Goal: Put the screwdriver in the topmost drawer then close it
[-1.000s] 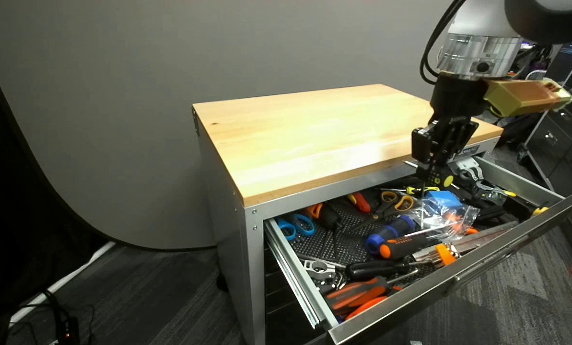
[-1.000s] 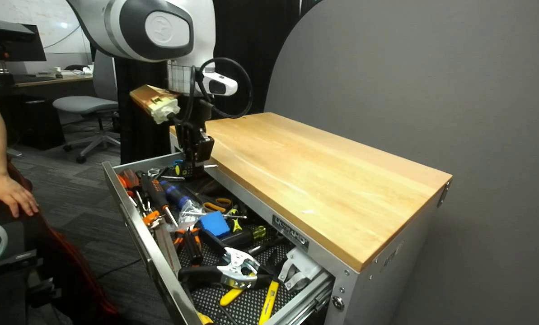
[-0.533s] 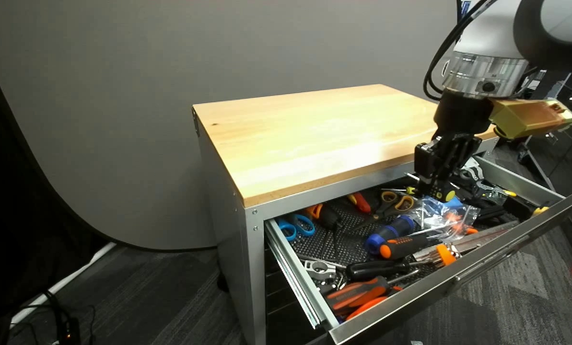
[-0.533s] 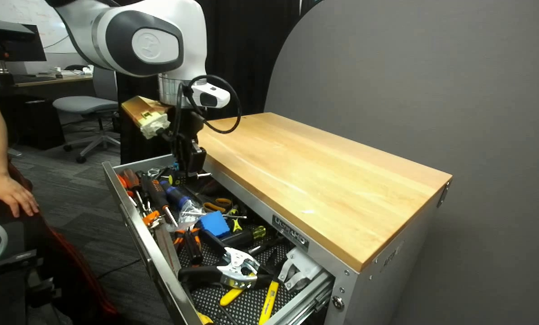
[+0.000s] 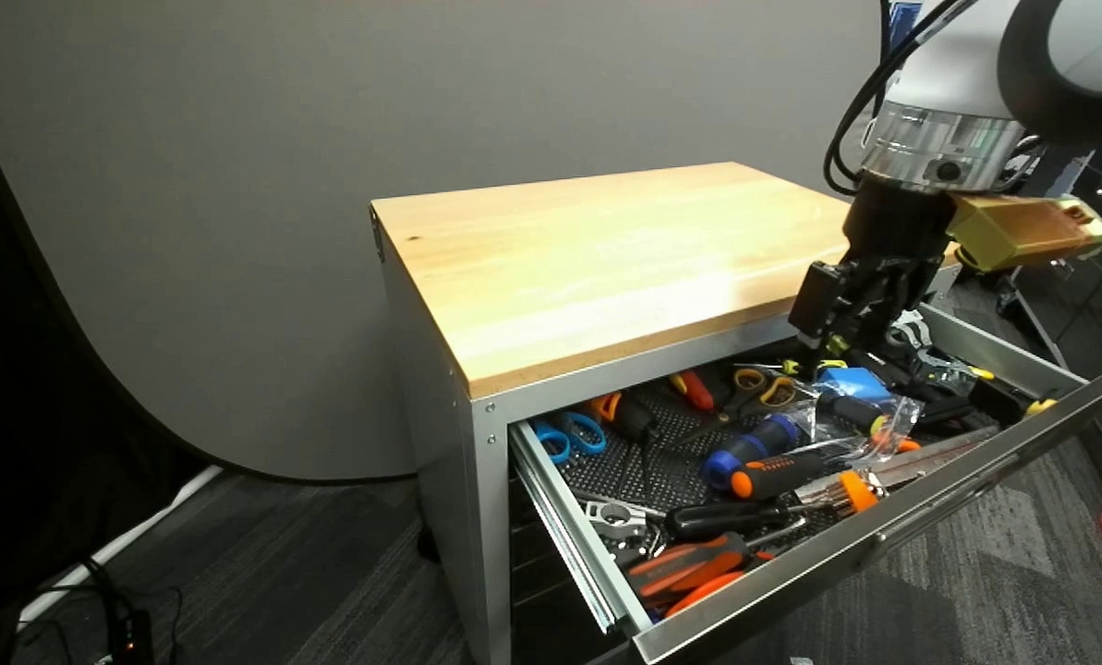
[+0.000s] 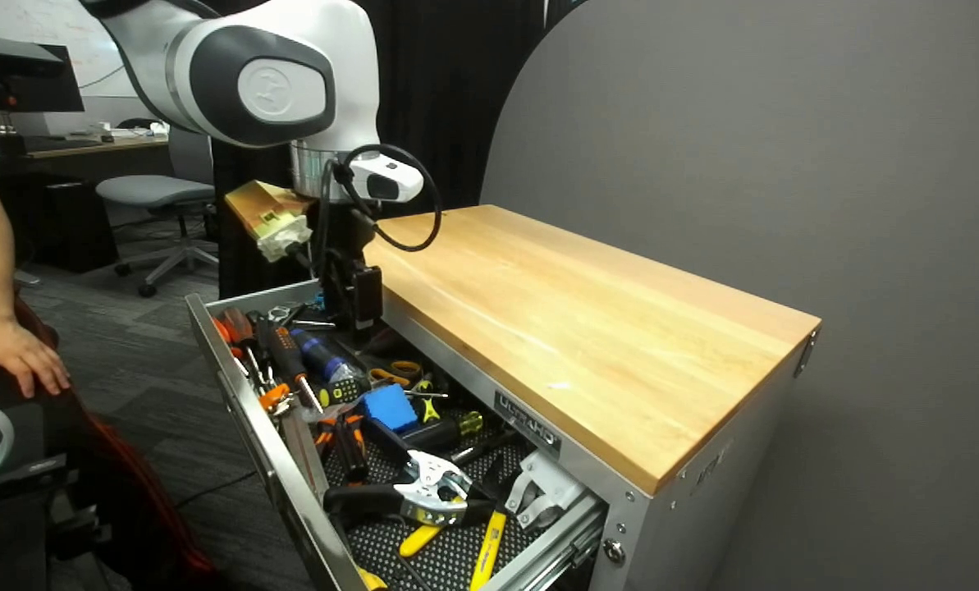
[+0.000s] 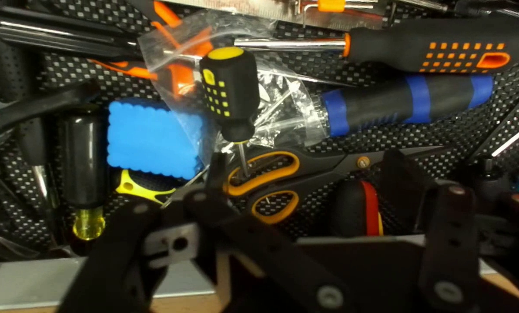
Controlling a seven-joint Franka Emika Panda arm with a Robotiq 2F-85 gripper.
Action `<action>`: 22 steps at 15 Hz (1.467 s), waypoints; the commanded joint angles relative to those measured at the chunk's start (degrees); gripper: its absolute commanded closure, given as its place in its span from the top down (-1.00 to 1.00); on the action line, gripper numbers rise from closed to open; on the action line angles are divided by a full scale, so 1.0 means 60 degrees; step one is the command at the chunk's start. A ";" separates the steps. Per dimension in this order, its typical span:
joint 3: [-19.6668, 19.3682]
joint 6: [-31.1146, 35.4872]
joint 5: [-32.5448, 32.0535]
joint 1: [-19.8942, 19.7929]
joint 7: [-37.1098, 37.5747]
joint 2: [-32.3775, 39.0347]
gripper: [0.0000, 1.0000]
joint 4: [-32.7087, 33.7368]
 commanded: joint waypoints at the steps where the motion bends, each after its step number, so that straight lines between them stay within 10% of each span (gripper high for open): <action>1: -0.0158 -0.0197 -0.0014 -0.0270 0.0066 -0.0305 1.00 -0.0205; 22: -0.1135 -0.1780 0.1393 -0.1951 -0.0195 0.0141 1.00 -0.0550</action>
